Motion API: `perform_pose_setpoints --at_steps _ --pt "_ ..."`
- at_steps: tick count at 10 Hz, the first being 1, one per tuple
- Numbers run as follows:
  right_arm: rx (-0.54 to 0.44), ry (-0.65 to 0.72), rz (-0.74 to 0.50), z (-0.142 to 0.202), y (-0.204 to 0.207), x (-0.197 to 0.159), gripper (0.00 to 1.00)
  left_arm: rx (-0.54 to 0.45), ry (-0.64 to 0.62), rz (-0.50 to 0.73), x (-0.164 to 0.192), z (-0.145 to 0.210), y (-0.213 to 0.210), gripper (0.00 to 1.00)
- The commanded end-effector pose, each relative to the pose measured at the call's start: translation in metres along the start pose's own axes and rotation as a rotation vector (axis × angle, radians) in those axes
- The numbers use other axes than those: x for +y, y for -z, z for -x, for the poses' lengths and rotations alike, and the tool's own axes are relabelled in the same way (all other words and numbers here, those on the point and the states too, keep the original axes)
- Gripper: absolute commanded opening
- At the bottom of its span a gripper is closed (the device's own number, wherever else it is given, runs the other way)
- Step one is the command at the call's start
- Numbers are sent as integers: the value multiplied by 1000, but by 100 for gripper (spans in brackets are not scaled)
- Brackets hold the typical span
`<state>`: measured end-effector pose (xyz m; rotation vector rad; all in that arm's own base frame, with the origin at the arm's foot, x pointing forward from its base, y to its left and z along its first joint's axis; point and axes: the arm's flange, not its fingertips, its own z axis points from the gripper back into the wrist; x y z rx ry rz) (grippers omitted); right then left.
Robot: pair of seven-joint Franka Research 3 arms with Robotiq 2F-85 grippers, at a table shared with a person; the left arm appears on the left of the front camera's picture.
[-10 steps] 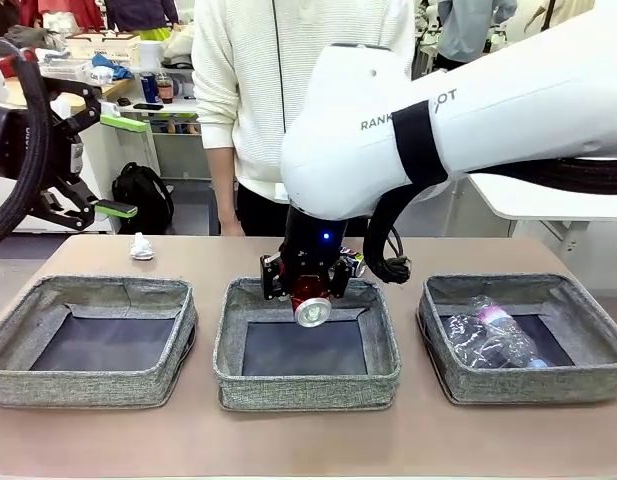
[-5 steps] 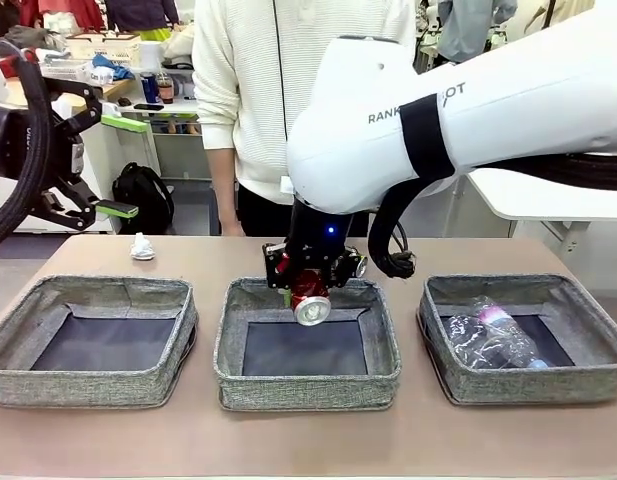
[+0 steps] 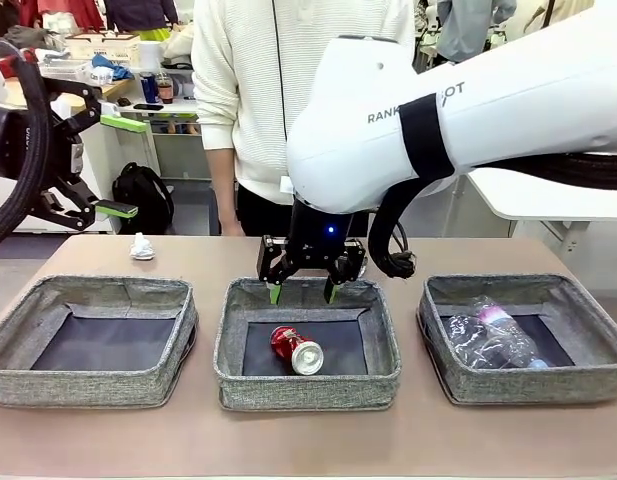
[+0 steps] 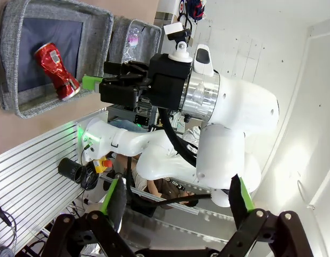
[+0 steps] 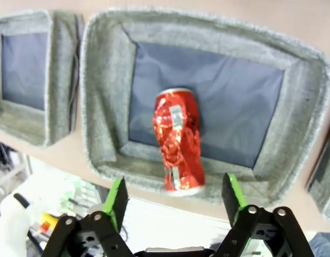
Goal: Sort the waste into the appropriate baskets.
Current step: Place the picked waste into the Fabric basket indicated by the person.
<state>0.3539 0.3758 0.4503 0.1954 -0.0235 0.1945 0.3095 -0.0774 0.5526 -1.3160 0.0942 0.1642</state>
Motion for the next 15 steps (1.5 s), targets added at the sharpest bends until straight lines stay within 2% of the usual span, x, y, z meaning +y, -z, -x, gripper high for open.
perform_pose_setpoints --at_steps 1,4,6,8,9,12,14,15 --pt "-21 30 2 3 -3 -4 100 3 -10 23 -3 1 1 100" --pt "-30 57 16 4 -9 -9 100 3 -10 23 -3 1 1 100" --pt "-61 58 -79 25 -54 -23 100 3 -10 23 -3 1 1 100" --pt "-38 50 -352 75 -113 -46 100 3 -10 23 -3 1 1 100" --pt "-3 79 -498 99 -128 -71 100 3 -10 23 -3 1 1 100" --pt "49 145 -908 123 -124 -167 100 3 -10 23 -3 1 1 100" --pt "-24 323 -1074 129 -104 -233 100 3 -10 23 -3 1 1 100" --pt "-87 297 -1146 131 -99 -248 100 3 -10 23 -3 1 1 100"
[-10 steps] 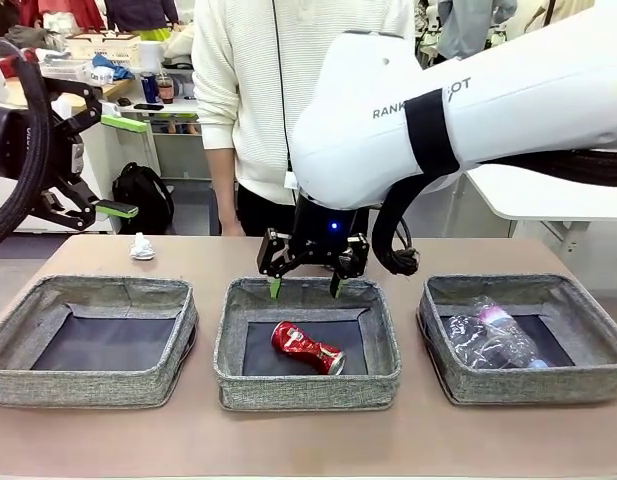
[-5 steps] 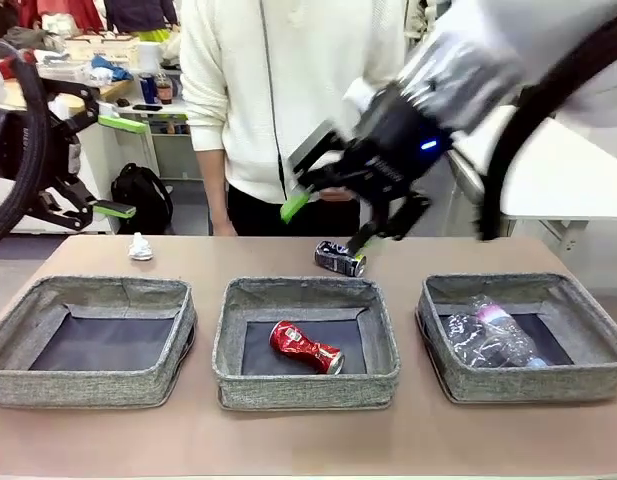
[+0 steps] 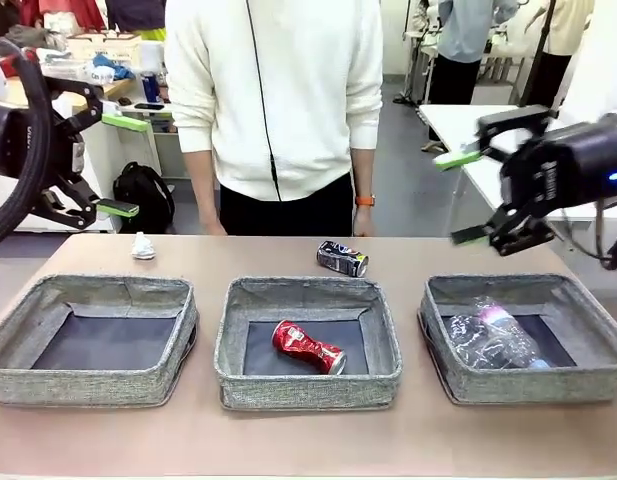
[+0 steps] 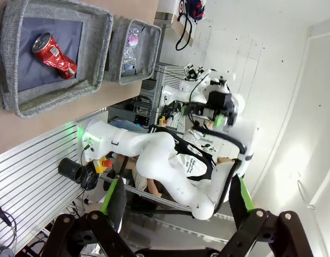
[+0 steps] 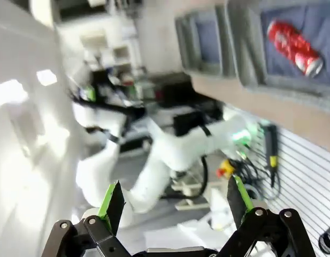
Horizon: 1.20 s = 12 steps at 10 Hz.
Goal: Sort the waste into the appropriate baskets.
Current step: Place the picked waste into the Fabric basket indicated by the person, then pick up the waste item pointed out by the person.
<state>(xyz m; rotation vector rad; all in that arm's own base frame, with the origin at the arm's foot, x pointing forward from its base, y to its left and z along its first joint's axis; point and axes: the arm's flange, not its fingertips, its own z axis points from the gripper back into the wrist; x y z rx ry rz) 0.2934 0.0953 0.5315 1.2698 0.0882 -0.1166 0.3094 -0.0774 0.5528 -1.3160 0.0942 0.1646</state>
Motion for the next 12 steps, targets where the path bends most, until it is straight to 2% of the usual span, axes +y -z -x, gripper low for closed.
perform_pose_setpoints --at_steps 1,2,3,12 --pt "-72 -13 -102 11 4 -51 100 3 -10 23 -3 1 1 100" --pt "-88 -111 -128 10 5 -57 100 3 -10 23 -3 1 1 100" --pt "-51 22 -52 -15 -18 -12 100 3 -10 23 -3 1 1 100" --pt "-51 22 -52 -15 -18 -12 100 3 -10 23 -3 1 1 100"
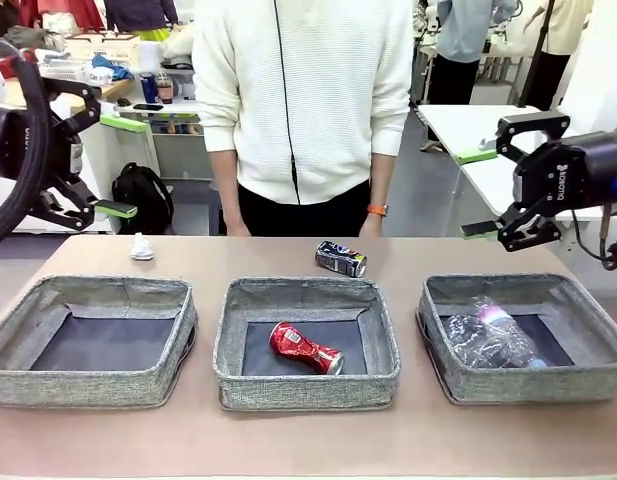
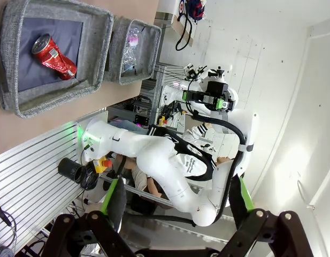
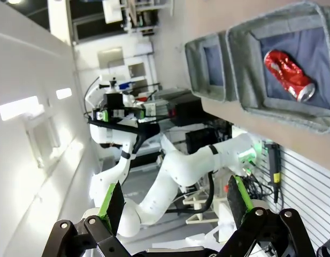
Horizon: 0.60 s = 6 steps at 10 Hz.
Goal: Sort the waste into the appropriate baskets.
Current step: Pick up the waste item pointed out by the person.
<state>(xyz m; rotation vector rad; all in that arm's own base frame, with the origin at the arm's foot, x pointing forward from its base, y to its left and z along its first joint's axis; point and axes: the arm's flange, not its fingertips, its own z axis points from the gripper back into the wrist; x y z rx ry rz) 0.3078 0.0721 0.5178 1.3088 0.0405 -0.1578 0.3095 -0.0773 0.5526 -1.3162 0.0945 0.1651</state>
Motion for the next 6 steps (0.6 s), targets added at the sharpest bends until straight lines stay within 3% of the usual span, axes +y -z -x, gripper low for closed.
perform_pose_setpoints --at_steps 1,6 --pt "4 18 -8 2 0 6 100 3 -10 23 -3 1 1 100" --pt "4 18 -8 2 0 6 100 3 -10 23 -3 1 1 100"
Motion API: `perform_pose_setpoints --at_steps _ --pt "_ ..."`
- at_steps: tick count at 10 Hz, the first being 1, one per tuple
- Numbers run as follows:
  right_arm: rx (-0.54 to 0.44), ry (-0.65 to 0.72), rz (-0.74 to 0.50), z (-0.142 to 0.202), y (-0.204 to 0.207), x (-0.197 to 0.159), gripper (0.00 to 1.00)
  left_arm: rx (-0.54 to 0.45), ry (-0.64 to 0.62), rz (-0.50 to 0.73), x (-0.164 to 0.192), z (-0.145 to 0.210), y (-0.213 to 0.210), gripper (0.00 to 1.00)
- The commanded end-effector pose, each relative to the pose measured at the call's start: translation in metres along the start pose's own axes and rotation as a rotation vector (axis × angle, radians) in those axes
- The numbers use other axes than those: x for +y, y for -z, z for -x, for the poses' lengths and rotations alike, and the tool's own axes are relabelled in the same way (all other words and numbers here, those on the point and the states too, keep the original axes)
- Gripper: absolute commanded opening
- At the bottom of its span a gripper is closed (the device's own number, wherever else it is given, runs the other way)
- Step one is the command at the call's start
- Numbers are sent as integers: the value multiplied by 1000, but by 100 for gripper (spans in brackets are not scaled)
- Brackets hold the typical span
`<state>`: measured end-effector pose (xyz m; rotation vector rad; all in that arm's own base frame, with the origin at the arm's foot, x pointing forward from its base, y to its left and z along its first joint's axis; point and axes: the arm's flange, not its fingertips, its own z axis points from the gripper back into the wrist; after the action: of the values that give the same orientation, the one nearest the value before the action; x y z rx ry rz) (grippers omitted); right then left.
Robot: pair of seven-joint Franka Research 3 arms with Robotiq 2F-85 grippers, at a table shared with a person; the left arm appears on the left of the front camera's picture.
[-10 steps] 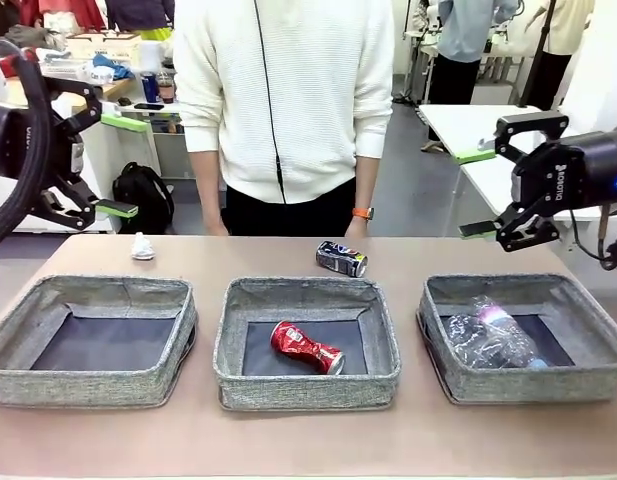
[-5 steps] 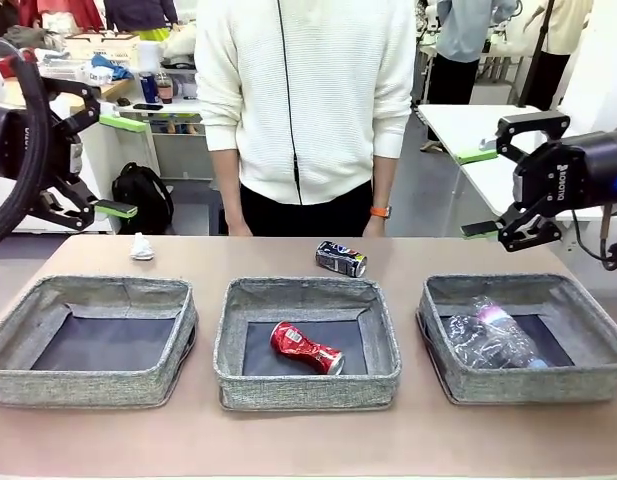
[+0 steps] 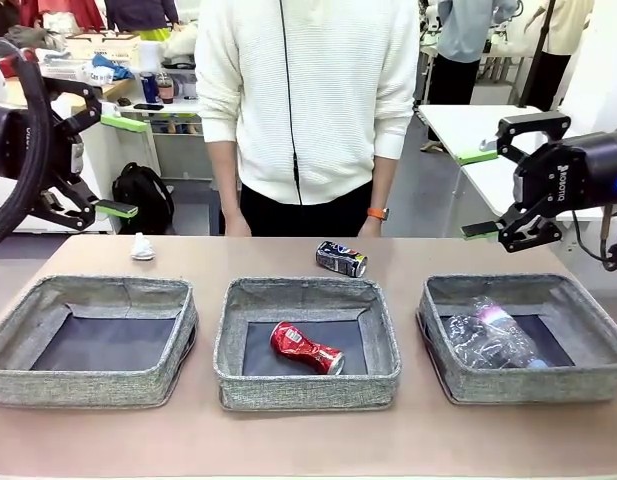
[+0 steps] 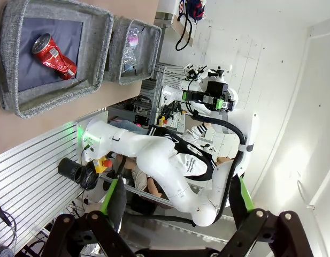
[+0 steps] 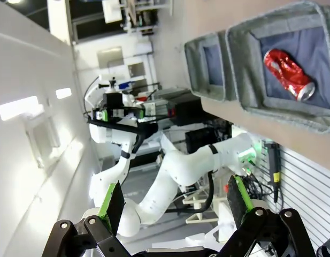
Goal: Sort the waste into the appropriate baskets.
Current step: Pick up the waste item pointed out by the person.
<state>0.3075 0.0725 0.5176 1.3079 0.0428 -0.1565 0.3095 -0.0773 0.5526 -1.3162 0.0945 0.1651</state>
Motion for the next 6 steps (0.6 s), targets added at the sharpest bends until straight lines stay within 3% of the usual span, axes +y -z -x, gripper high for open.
perform_pose_setpoints --at_steps 1,6 --pt "1 18 -9 1 0 6 100 3 -10 23 -3 1 1 100" --pt "1 18 -9 1 0 6 100 3 -10 23 -3 1 1 100"
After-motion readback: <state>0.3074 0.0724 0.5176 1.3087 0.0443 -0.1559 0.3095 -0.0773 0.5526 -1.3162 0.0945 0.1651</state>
